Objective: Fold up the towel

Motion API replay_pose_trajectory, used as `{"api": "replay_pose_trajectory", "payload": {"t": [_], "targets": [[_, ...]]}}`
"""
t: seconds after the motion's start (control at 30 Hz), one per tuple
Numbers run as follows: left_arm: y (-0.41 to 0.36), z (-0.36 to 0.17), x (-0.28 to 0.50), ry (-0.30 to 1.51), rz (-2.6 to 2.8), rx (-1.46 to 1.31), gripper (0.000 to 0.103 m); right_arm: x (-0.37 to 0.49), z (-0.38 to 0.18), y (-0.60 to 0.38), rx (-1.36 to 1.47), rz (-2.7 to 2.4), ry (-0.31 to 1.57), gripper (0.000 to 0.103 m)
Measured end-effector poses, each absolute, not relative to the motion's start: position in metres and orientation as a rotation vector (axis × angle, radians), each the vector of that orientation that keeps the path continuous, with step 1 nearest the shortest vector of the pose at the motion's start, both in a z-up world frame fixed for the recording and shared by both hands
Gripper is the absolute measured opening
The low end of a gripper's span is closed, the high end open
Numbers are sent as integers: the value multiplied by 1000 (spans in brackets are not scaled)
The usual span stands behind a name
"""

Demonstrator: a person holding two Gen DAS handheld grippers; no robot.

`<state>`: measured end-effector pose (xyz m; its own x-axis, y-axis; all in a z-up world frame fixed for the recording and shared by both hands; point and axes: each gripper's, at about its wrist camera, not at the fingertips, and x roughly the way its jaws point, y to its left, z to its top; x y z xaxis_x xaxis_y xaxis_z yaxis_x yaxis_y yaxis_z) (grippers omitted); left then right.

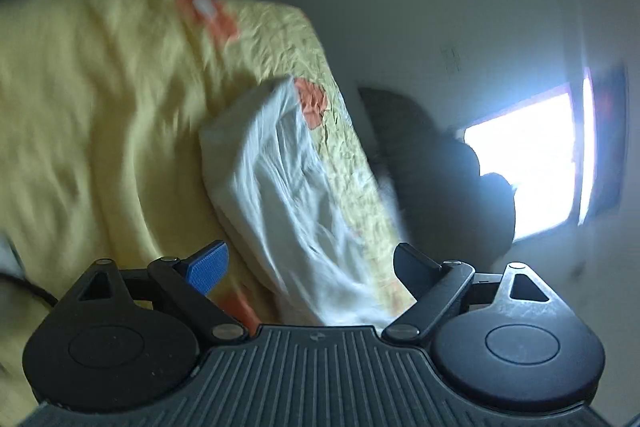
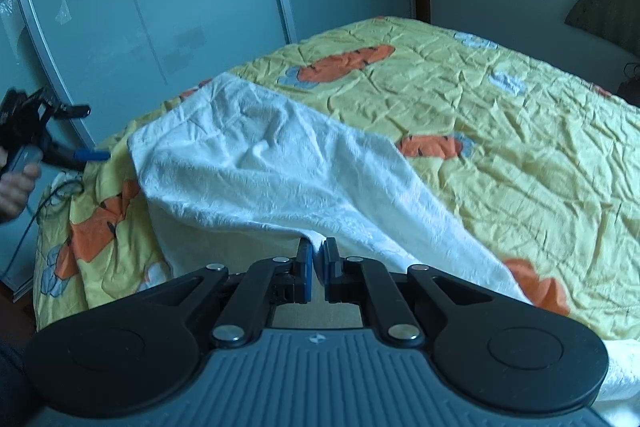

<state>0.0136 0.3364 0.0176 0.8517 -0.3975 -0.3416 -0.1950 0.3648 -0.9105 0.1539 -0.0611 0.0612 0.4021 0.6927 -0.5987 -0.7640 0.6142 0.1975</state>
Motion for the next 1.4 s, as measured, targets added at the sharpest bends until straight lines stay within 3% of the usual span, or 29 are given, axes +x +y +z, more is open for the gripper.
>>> {"api": "replay_pose_trajectory", "payload": {"t": [0.17, 0.3, 0.47, 0.53, 0.57, 0.6, 0.63, 0.8, 1.0, 1.03, 1.13, 1.17, 1.23, 1.4], "targets": [[327, 1, 33, 578, -17, -1360, 88, 155, 71, -66, -69, 911, 681, 5], [332, -4, 43, 569, 84, -1384, 69, 152, 73, -65, -61, 900, 673, 5], [333, 3, 57, 583, 57, -1299, 58, 149, 74, -67, -55, 895, 666, 5], [333, 2, 66, 602, 65, -1262, 39, 149, 75, -67, -60, 891, 661, 5], [333, 3, 69, 622, 79, -1241, 18, 149, 77, -67, -63, 888, 656, 5], [333, 4, 75, 642, 93, -1222, 8, 147, 79, -67, -66, 885, 648, 5], [333, 8, 78, 638, 87, -1199, 6, 145, 81, -67, -72, 882, 641, 5], [339, 58, 80, 524, 11, -1042, 5, 101, 90, -57, -226, 895, 603, 5], [347, 11, 98, 745, 161, -944, 6, 78, 19, -28, -286, 923, 762, 5], [346, 6, 97, 750, 175, -931, 21, 78, 16, -28, -257, 913, 760, 5], [341, 9, 82, 711, 168, -940, 26, 78, 20, -30, -216, 900, 734, 5], [337, 14, 75, 707, 166, -936, 31, 79, 22, -32, -208, 901, 727, 5], [324, 26, 56, 682, 206, -902, 53, 82, 25, -38, -183, 907, 718, 5], [257, 41, 12, 628, 57, -978, 61, 86, 27, -36, -163, 908, 717, 5]]}}
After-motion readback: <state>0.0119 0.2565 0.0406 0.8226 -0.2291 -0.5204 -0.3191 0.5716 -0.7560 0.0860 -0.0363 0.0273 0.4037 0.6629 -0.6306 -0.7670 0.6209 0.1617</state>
